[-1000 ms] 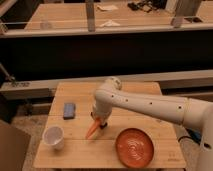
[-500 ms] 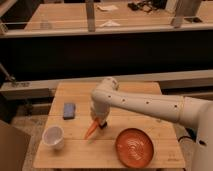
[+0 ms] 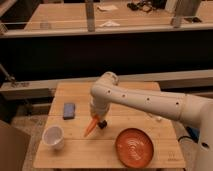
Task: Place the pepper in the ceramic cup
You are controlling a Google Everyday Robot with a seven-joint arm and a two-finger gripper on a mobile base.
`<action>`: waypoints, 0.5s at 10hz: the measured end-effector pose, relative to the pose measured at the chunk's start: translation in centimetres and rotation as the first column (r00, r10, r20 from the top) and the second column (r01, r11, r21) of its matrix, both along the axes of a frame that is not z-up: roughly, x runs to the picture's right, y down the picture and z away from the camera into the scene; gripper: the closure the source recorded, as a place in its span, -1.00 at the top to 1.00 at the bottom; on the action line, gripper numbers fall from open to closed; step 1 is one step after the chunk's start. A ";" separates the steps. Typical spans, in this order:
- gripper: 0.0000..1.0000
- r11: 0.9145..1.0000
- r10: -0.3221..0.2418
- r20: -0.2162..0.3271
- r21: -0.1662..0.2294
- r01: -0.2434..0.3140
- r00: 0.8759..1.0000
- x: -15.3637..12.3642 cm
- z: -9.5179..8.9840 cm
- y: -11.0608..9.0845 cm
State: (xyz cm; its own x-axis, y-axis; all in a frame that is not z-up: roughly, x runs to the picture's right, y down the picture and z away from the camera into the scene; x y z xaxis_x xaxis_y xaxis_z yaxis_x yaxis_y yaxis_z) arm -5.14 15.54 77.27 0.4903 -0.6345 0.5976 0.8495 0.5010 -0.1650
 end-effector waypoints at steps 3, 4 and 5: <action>-0.99 1.000 -0.027 0.008 0.012 0.027 1.000 -1.6 -0.6 -0.1; -0.99 0.999 -0.032 0.009 0.011 0.032 0.999 -2.0 -1.5 -0.8; -0.99 0.999 -0.034 0.016 0.012 0.034 0.999 -2.4 -2.6 -1.8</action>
